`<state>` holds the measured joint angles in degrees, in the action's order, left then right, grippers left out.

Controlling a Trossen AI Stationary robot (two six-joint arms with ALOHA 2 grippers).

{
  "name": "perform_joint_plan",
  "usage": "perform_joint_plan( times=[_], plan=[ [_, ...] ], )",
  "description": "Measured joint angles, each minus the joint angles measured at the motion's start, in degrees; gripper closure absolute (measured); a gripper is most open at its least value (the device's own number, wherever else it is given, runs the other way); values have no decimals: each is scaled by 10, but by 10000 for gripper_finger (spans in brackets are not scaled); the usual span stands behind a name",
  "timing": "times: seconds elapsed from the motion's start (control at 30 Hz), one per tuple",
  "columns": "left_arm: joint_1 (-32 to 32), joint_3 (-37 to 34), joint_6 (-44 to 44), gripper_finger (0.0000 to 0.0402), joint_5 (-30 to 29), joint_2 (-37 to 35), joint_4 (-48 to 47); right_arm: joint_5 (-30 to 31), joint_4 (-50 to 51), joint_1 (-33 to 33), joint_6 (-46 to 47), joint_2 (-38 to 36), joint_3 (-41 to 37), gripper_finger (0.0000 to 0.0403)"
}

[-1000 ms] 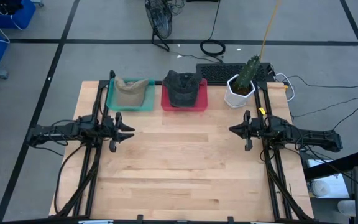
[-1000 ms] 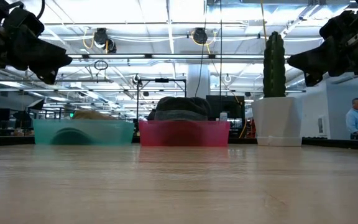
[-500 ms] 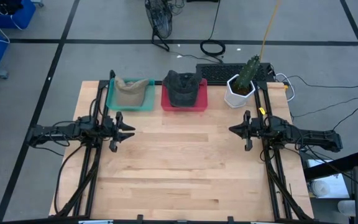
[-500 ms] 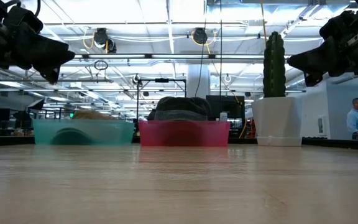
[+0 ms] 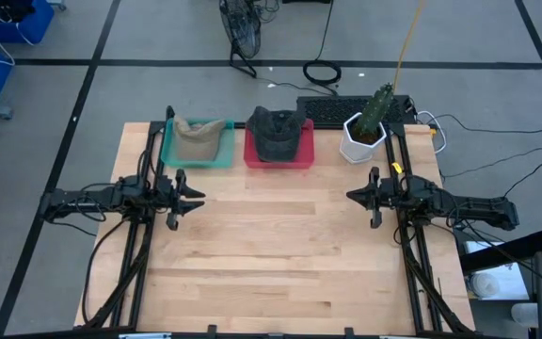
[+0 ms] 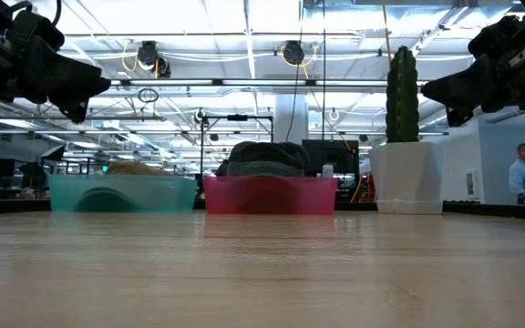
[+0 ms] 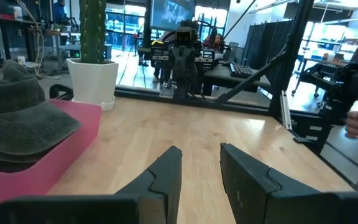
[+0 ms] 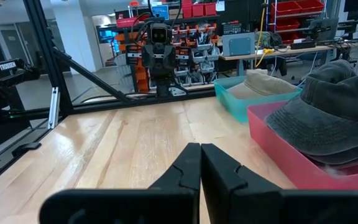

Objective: Pick & Place hat
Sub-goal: Return to Home Position

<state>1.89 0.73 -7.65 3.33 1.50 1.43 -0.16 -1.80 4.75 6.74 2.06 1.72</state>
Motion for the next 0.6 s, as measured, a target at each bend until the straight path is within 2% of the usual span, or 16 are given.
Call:
perform_joint_plan(
  times=[0.2, 0.6],
  plan=[
    [0, 0, 58, 289, -9, 0, 1, 0, -1, 0, 0, 0, 0, 403],
    [0, 0, 59, 289, -9, 0, 2, 0, -3, 0, 0, 0, 0, 403]
  ],
)
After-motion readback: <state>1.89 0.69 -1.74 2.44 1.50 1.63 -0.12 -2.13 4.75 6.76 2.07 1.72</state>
